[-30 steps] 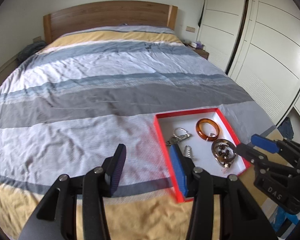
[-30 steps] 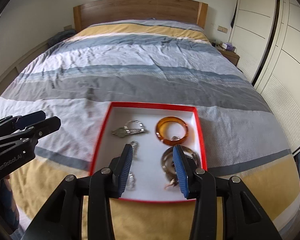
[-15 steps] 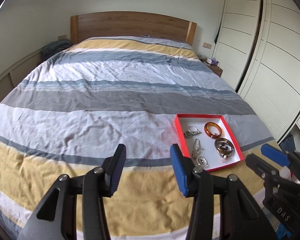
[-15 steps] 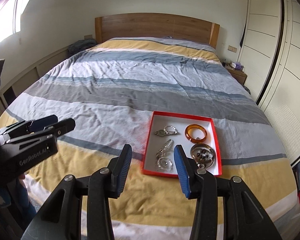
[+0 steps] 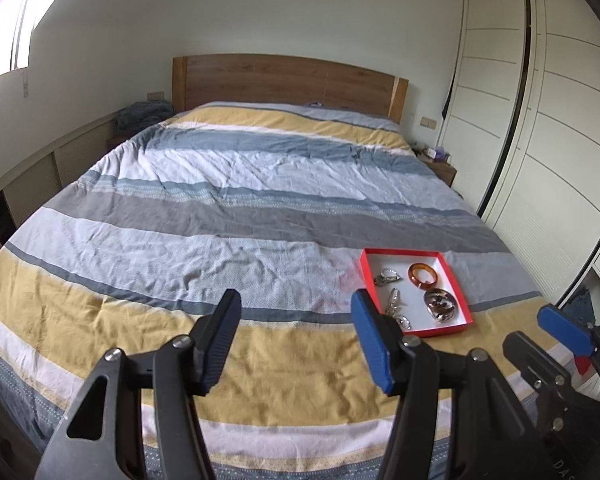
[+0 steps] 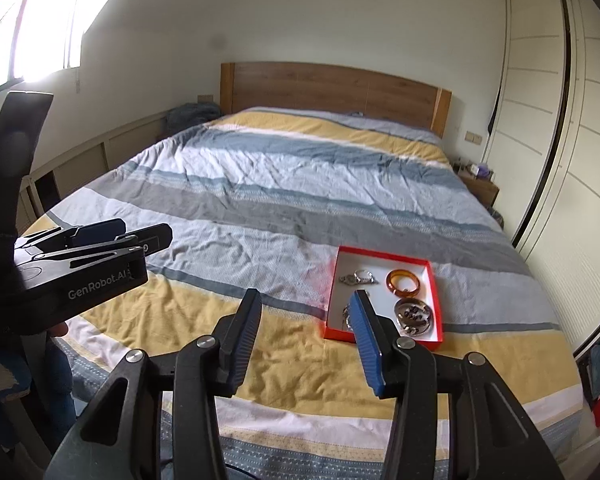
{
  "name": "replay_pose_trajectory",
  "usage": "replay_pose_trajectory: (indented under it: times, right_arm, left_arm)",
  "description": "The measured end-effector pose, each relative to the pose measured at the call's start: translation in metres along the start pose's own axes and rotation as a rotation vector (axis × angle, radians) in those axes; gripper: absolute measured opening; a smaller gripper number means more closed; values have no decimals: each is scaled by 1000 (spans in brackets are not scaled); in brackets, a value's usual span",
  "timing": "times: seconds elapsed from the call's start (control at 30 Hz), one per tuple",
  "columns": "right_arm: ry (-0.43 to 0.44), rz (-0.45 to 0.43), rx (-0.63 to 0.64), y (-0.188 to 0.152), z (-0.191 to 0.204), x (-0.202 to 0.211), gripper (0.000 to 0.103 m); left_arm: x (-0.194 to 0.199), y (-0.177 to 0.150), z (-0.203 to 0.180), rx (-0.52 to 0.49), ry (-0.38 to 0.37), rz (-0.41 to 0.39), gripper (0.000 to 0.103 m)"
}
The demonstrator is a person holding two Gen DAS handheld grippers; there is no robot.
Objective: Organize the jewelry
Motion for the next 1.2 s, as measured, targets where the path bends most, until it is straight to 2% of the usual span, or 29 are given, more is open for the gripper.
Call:
replay_pose_trajectory:
  times: [0.13,0.23,0.4,0.53,0.77,0.93,1.2]
  right_arm:
    - [-23,-65,16,10,1,46,47]
    - [-37,-112,34,16,2,77,51]
    - [-37,-145,41,16,9,99,54]
    - [-18,-118,47,5,20,90,54]
    - [15,-54,40,-11,31,59,54]
    - [9,-23,11,-19,25,36,54]
    - [1,19,-31,-34,14,2,57]
  left_arm:
    - [40,10,-4,2,-11,-60,56]
    - [68,17,-6,2,-16,-102,60]
    - [95,23,-3,-26,-3,-146,64]
    - [92,20,4,-49,39,-144,65]
    - [63,0,24,-35,80,-104,65]
    - [41,-8,32,-30,90,-80,65]
    - [12,-28,33,-87,123,-27,65]
Point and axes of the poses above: each gripper's, at about its wrist camera, not at the fingertips, and x roughly against the way its jaws point, z to its left, y to its top, the point moved 4 cm from there along -x, roughly the way its jaws point, and after that the axes turned 7 degrees about -z, right-handed, at the moved point
